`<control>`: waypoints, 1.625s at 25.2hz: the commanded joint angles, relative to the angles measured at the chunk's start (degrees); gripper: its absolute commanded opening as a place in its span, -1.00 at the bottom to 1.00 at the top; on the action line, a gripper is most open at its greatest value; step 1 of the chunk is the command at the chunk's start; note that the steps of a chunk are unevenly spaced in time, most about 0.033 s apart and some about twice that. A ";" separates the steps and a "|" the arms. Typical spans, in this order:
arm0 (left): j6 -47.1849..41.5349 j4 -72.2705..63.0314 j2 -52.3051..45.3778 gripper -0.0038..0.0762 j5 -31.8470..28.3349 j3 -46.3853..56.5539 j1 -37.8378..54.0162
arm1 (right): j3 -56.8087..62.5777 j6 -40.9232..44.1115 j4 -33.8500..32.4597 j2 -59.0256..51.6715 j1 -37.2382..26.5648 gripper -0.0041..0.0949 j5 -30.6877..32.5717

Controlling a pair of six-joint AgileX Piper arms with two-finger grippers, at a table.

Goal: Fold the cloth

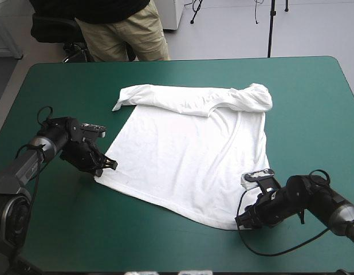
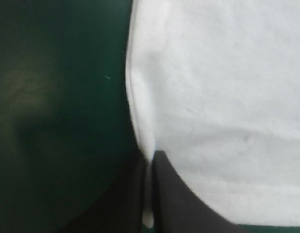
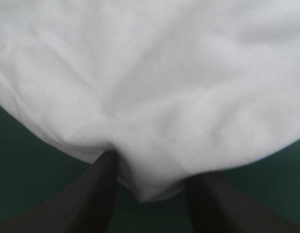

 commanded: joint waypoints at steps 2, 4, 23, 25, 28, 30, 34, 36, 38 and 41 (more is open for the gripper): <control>0.09 -4.84 0.19 -0.95 -4.30 0.31 -0.76 | -0.62 -3.33 1.19 3.22 0.15 -0.51 -1.97; 0.09 -4.84 0.06 -0.95 -4.40 0.31 -0.76 | -0.62 -5.31 1.88 3.23 0.15 -0.97 -1.64; 2.94 -8.32 -15.63 -0.95 -1.20 -8.36 -0.76 | -20.56 2.35 -12.43 -11.75 0.04 -0.92 -4.87; 2.94 -10.01 -18.51 -0.95 -1.20 -13.88 -0.76 | -30.09 2.81 -18.27 -11.62 0.04 -0.92 -5.29; 2.94 -12.62 -20.22 -0.95 -0.97 -24.32 -0.76 | -41.88 2.50 -24.44 -10.90 0.04 -0.93 -7.19; 3.17 -13.31 -20.20 -0.95 -0.63 -29.66 -0.76 | -47.16 1.95 -26.74 -10.66 0.04 -0.93 -8.20; 4.25 -14.51 -20.20 -0.95 -0.09 -50.17 -0.76 | -65.13 -3.73 -27.36 -9.84 0.04 -0.92 -10.78; 4.25 -14.65 -20.20 -0.95 -0.35 -59.07 -0.76 | -73.40 -6.28 -27.36 -9.43 0.04 -0.93 -10.94; 4.25 -15.11 -20.20 -0.95 -1.92 -67.42 -0.76 | -80.20 -8.61 -27.36 -8.80 0.04 -0.93 -10.93; 4.25 -15.25 -20.20 -0.95 -3.98 -75.53 -0.76 | -87.85 -10.75 -27.25 -8.20 0.04 -0.93 -9.85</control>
